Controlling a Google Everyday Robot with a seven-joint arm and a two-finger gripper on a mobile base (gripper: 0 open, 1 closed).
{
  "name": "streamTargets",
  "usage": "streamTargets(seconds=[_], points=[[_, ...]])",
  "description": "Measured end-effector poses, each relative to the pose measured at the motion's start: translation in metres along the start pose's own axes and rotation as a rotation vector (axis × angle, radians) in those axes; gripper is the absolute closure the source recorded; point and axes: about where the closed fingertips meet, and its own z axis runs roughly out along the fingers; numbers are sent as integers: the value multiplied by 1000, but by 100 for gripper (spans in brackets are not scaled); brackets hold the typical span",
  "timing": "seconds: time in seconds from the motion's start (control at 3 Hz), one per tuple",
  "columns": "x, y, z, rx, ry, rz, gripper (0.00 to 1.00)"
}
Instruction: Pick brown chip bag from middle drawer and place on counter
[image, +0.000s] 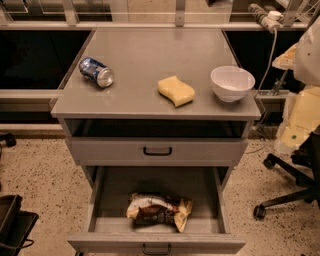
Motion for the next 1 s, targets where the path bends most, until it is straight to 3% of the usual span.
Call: streamTargets(seconds=[0.67,1.0], points=[[7,3,13,14,-20,30,0],[30,27,67,-36,-106,159,0]])
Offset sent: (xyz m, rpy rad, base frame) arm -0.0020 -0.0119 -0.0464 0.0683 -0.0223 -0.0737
